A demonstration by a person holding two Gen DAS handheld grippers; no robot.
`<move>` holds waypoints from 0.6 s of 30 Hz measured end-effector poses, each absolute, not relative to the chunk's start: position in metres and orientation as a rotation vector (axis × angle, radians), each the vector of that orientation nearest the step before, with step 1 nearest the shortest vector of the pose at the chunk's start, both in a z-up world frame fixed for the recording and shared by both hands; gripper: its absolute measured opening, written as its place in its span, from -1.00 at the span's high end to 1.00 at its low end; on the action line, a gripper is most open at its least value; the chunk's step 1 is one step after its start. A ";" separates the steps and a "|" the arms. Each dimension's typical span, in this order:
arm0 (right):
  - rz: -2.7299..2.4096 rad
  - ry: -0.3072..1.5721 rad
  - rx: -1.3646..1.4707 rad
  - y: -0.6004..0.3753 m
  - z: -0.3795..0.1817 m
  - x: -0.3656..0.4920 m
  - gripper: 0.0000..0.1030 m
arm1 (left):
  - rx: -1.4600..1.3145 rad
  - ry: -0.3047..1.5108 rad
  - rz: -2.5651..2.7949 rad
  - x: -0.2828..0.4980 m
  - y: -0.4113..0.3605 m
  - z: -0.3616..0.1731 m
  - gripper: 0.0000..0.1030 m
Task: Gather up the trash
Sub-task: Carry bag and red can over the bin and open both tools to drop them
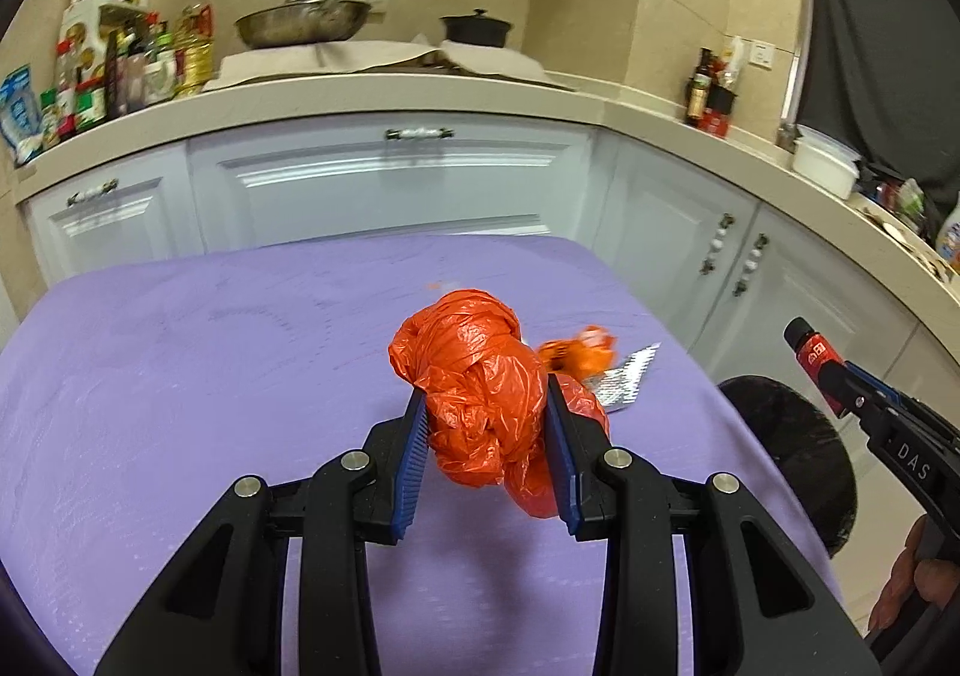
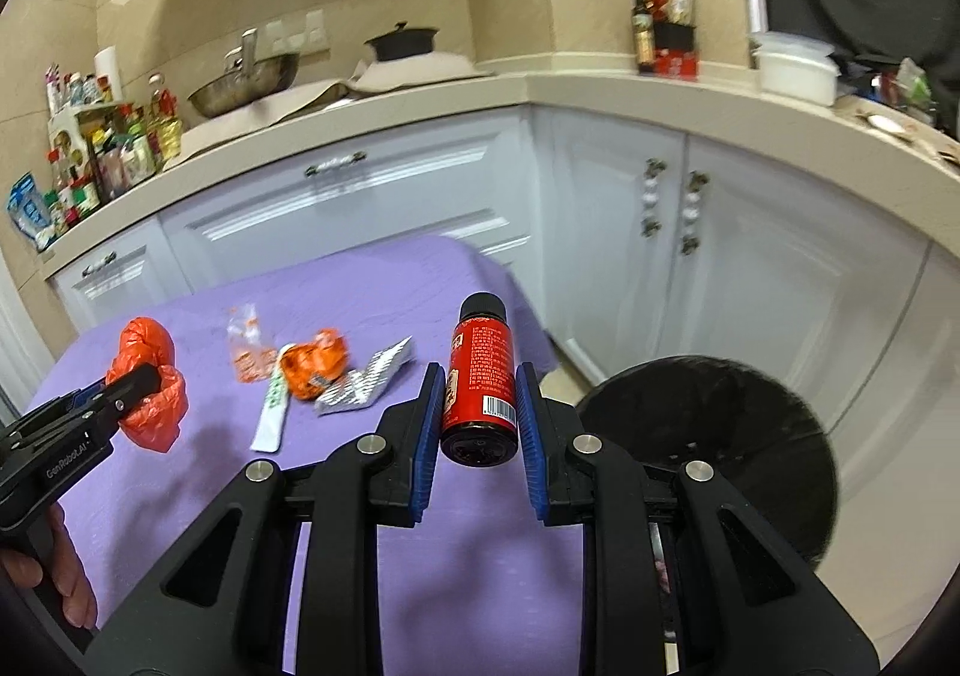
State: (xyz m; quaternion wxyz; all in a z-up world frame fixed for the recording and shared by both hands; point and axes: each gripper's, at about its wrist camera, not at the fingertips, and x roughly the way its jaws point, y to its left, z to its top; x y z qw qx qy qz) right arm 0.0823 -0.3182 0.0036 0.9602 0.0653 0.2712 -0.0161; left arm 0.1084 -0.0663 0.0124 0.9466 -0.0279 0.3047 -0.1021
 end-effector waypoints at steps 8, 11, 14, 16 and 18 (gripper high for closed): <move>-0.145 0.511 0.138 -0.362 0.007 0.062 0.54 | -0.017 0.594 -0.327 0.107 -0.120 0.025 0.30; -0.180 0.505 0.150 -0.380 0.006 0.057 0.54 | 0.004 0.582 -0.374 0.106 -0.144 0.027 0.30; -0.214 0.503 0.164 -0.400 0.002 0.051 0.54 | 0.030 0.575 -0.423 0.106 -0.172 0.028 0.30; -0.236 0.501 0.173 -0.412 0.000 0.048 0.54 | 0.044 0.578 -0.454 0.107 -0.190 0.026 0.30; -0.254 0.500 0.182 -0.422 -0.002 0.043 0.54 | 0.058 0.577 -0.479 0.105 -0.206 0.024 0.30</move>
